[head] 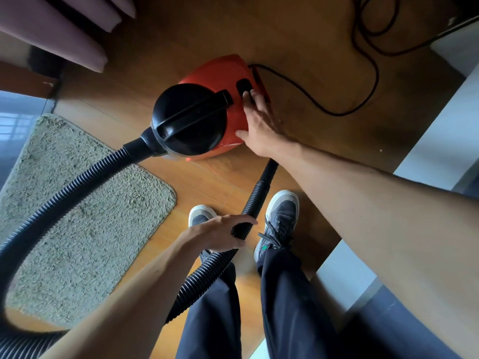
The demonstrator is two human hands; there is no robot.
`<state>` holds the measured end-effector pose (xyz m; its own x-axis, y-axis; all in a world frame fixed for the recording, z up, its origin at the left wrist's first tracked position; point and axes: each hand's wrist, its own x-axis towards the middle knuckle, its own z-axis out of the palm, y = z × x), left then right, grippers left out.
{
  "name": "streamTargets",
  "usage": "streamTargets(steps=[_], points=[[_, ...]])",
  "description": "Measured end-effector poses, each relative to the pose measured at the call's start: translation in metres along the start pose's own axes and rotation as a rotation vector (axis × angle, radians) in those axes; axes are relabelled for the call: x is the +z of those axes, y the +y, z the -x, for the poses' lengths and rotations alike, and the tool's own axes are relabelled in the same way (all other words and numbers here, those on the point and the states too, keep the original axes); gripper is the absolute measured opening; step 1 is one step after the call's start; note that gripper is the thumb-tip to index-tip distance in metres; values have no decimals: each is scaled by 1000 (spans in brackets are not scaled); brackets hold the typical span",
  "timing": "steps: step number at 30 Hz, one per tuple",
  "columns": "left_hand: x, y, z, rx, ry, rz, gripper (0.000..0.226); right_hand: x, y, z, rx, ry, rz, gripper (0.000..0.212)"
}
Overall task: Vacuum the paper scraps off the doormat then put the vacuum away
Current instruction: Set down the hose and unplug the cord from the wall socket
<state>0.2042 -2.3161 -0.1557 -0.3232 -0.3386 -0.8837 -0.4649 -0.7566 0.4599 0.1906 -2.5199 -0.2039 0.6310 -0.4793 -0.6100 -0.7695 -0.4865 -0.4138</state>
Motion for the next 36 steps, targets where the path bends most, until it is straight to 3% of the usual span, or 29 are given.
streamTargets(steps=[2,5,10,12,15,17,24,29,36], points=[[2,1,2,9,13,-7,57,8,8,12,25,69,-228,92],[5,1,0,19,23,-21,58,27,27,43,221,171,-465,91],[12,3,-3,28,49,-32,58,68,65,113,543,-84,-414,82],[16,3,-4,37,53,-26,58,77,70,133,590,-194,-570,74],[20,2,-5,52,31,13,56,84,72,148,620,-239,-915,69],[21,-1,-2,59,10,30,55,87,76,153,618,-220,-1009,72],[35,-8,2,66,36,8,59,92,83,156,564,-199,-1106,70],[51,-15,-9,88,97,-73,60,107,81,159,552,-65,-1076,63],[50,-37,-6,95,26,-233,62,141,76,167,612,101,-1146,68]])
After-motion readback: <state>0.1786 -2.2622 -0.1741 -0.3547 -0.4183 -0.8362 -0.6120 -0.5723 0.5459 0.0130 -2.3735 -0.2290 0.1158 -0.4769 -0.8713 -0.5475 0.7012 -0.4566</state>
